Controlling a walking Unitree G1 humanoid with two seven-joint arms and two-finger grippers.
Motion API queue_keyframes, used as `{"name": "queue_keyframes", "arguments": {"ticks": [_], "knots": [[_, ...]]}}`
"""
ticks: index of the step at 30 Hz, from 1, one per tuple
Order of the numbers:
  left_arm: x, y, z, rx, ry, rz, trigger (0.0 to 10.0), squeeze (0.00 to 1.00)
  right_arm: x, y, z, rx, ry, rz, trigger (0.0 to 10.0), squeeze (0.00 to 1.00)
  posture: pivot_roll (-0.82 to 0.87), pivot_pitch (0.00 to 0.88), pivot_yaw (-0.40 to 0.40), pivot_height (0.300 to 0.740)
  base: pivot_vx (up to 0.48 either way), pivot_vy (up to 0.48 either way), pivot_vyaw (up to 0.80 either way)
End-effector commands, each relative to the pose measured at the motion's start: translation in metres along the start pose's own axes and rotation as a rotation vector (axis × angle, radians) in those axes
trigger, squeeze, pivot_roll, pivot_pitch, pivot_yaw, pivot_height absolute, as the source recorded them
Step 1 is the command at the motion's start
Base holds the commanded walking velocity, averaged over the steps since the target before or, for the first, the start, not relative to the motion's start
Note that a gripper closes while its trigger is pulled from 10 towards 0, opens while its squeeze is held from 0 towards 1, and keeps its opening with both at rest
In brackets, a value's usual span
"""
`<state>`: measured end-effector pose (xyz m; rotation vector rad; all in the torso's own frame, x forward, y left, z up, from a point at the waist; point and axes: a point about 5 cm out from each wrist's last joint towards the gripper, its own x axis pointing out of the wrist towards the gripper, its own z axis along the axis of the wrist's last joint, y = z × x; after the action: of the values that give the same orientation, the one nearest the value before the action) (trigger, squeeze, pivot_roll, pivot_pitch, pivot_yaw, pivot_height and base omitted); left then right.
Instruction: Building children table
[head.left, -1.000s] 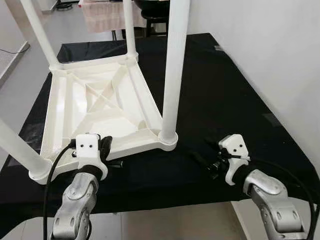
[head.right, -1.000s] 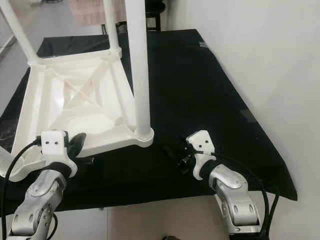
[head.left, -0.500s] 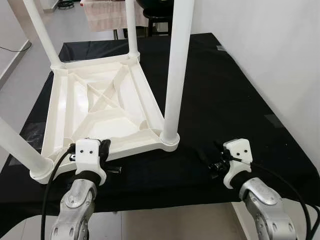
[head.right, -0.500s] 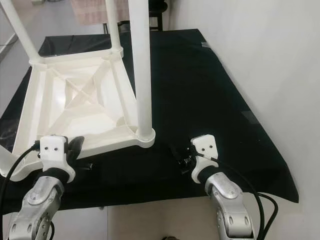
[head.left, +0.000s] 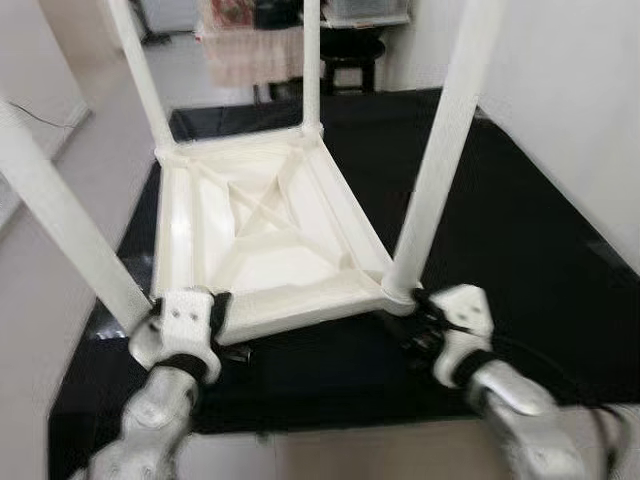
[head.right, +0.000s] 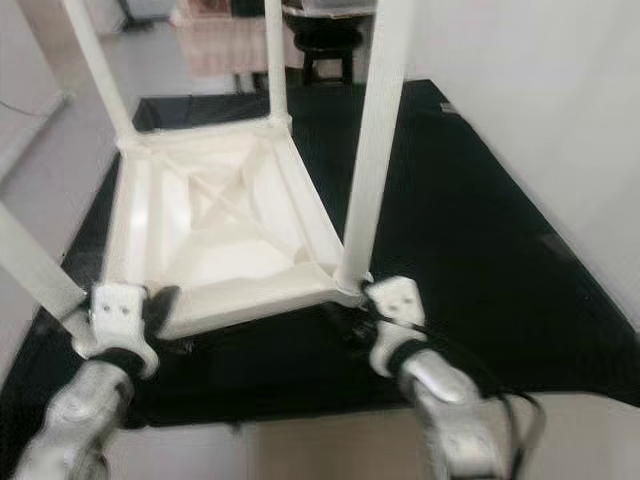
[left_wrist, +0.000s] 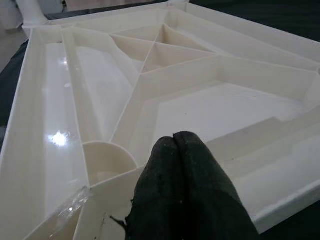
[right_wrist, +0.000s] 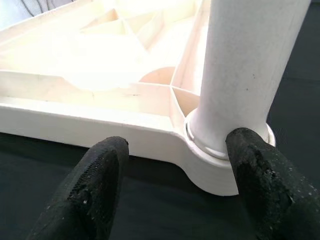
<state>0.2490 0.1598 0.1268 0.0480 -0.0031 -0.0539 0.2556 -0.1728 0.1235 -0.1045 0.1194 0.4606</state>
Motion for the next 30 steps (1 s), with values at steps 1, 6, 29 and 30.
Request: {"name": "queue_keyframes", "arguments": {"ticks": [1,6,29,30], "knots": [[-0.002,0.002,-0.004,0.011,0.016,0.009,10.0,0.00,-0.001,0.000,0.002,-0.018,-0.009,0.011,10.0,0.00,-0.01,0.095,0.006,0.740,0.000,0.000,0.00],[-0.002,0.002,-0.004,0.012,0.014,0.004,10.0,0.00,0.001,0.002,0.004,-0.038,-0.013,0.031,10.0,0.00,-0.01,0.092,0.008,0.740,0.000,0.000,0.00],[0.000,-0.004,-0.001,0.023,-0.009,-0.080,10.0,0.00,0.007,0.024,0.031,-0.304,-0.007,0.640,10.0,0.00,0.03,0.093,0.003,0.740,0.000,0.000,0.34],[-0.001,-0.005,-0.001,0.025,-0.011,-0.088,10.0,0.00,0.008,0.025,0.033,-0.308,-0.012,0.655,10.0,0.00,0.03,0.093,0.003,0.740,0.000,0.000,0.00]]}}
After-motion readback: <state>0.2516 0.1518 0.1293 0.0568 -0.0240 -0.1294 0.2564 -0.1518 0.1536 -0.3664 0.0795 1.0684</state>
